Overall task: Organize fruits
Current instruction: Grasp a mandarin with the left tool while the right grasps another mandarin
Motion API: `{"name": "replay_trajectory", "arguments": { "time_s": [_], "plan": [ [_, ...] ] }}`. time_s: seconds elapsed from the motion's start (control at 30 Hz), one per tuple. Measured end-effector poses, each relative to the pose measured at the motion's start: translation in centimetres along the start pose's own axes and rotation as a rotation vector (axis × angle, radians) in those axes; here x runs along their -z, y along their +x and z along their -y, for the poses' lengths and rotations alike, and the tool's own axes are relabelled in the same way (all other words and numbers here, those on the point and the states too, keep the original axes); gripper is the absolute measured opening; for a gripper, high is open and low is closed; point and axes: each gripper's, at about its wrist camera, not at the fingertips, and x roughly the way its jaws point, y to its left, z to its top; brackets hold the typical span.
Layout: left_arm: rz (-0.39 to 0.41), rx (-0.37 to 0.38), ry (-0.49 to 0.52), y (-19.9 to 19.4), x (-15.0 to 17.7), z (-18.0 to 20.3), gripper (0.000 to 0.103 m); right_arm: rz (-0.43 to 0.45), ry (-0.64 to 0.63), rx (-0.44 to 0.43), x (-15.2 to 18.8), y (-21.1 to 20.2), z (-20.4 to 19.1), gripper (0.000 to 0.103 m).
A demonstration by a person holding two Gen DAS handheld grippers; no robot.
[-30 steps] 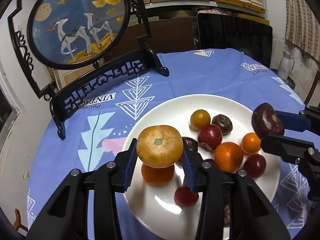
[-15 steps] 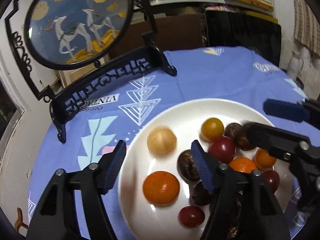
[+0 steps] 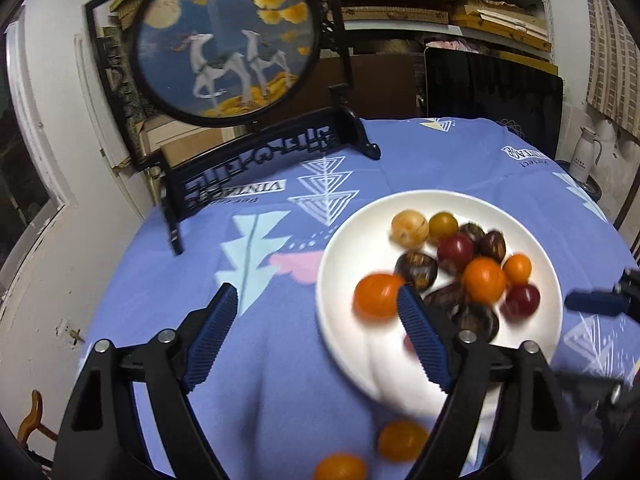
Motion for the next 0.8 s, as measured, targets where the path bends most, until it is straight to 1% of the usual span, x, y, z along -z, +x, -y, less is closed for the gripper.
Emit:
{"name": "replay_trajectory", "arguments": {
  "time_s": [0.07,0.13,0.23,0.33,0.4,0.47,0.57,0.6,0.67,0.7,0.73,0.8],
  "plan": [
    [0.001,0.002,0.000,-1.3,1.5,-0.9,0.083,-0.037,-0.034,-0.061,1.2,0.3,-2.5,0.062],
    [-0.003,0.001,-0.003,-2.3,2.8,-1.8,0.084,-0.088,-0.063,-0.091,2.4,1.4,-4.7,0.061],
    [-0.015,-0.004,-0.004,-3.5,4.7,-3.1,0.084,-0.151,-0.084,-0.087,3.4,3.8,-6.6,0.061],
    [-0.032,-0.006,0.002,-4.2,6.4,-4.3,0.084,-0.195,-0.048,-0.080,3.5,6.0,-6.9,0.061],
    [-0.042,-0.004,0.008,-4.6,7.3,-4.9,0.084,-0.198,-0.038,-0.057,3.2,7.0,-6.9,0.061],
    [-0.055,0.002,0.025,-4.8,8.3,-5.3,0.085,-0.204,-0.013,-0.052,2.7,8.0,-6.9,0.061],
    [-0.074,0.021,0.055,-4.7,9.4,-5.2,0.086,-0.203,-0.012,-0.038,2.1,9.1,-7.2,0.060],
    [-0.084,0.040,0.071,-4.6,9.9,-5.0,0.086,-0.203,-0.012,-0.032,1.9,9.5,-7.4,0.058],
    [-0.091,0.057,0.089,-4.4,10.4,-4.6,0.086,-0.203,-0.025,-0.034,1.9,9.6,-7.5,0.047],
    [-0.094,0.070,0.098,-4.3,10.7,-4.3,0.086,-0.202,-0.028,-0.034,1.9,9.5,-7.5,0.036],
    [-0.097,0.077,0.104,-4.2,10.8,-4.1,0.086,-0.206,-0.024,-0.047,1.9,9.4,-7.4,0.035],
    [-0.105,0.096,0.111,-4.0,11.1,-3.6,0.086,-0.196,-0.021,-0.044,2.2,8.5,-7.3,0.035]
  ]
}}
